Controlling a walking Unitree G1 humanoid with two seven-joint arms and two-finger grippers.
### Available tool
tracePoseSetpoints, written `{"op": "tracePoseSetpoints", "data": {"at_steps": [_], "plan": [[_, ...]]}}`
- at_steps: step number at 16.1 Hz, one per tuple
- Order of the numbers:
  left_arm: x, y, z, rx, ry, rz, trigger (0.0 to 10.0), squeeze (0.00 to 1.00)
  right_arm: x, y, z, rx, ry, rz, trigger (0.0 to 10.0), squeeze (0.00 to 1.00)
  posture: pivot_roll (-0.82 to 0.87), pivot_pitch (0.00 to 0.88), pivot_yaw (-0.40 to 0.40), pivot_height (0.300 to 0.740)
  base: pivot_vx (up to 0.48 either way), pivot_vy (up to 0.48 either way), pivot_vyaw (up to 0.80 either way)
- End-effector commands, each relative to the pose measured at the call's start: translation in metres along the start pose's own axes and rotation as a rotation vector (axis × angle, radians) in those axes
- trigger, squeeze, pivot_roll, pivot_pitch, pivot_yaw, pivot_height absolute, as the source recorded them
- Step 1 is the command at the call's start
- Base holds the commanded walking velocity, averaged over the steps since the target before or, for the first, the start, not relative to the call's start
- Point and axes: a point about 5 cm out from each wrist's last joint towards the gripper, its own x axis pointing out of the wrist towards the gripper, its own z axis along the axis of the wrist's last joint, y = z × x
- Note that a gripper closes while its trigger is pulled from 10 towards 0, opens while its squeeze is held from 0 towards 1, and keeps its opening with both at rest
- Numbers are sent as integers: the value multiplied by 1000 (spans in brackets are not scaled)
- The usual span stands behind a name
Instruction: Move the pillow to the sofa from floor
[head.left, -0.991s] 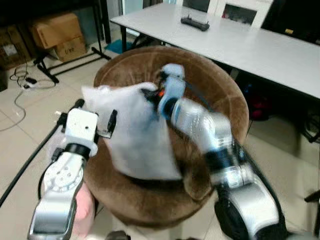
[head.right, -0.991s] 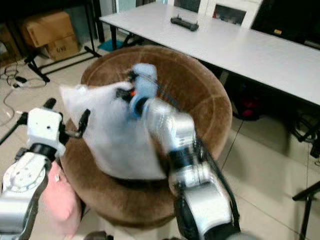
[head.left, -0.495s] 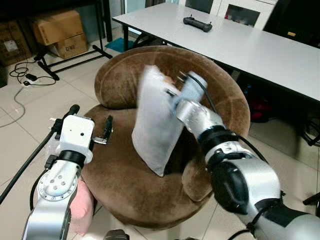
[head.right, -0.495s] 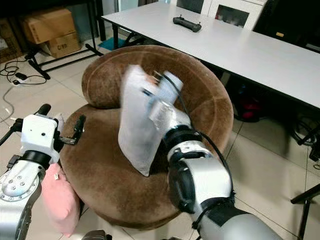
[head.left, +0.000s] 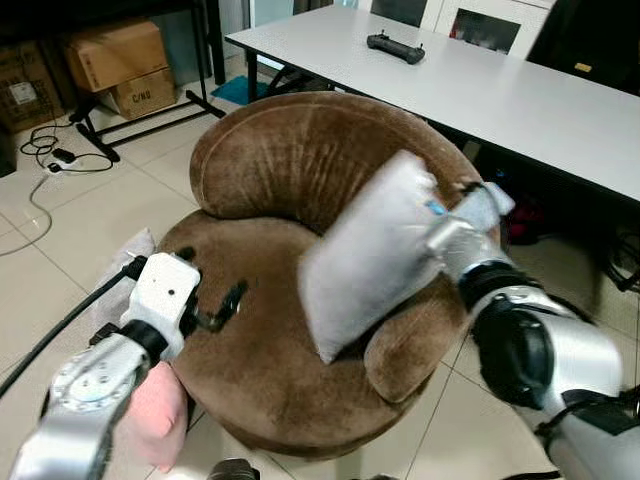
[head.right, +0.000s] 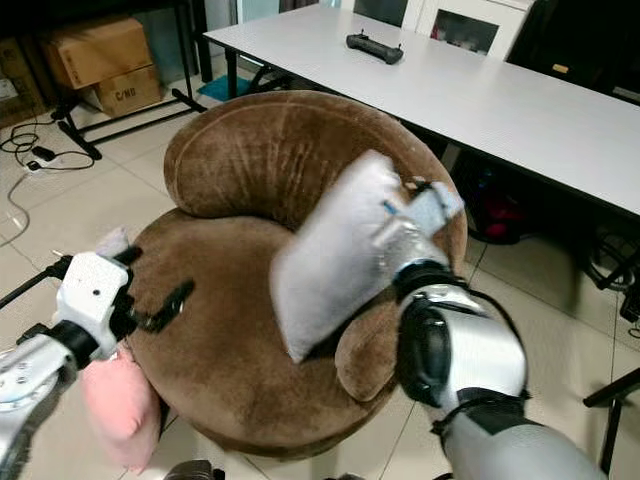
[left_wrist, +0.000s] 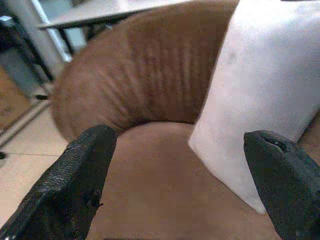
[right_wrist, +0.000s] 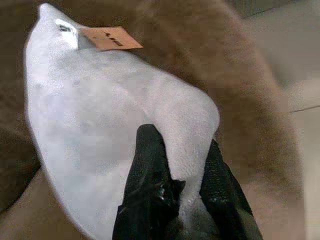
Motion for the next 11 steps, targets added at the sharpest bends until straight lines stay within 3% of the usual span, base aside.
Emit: {"op": "tracePoseSetpoints", "data": {"at_steps": [1,5,11], "plan": [[-5,-1,1,-22,9,-58,10000,0,3,-10,15,32,-49,-50,10000,0,214,0,-88,740,0,0,0],[-17,7,2,-33,47,-161,10000,0,9,-25,8,-2,-36,-97,10000,0,209,0,-84,740,0,0,0],[-18,9,19,-54,-36,-203,10000,0,16,-41,-10,23,0,-89,10000,0,199,0,-76,740,0,0,0]]}}
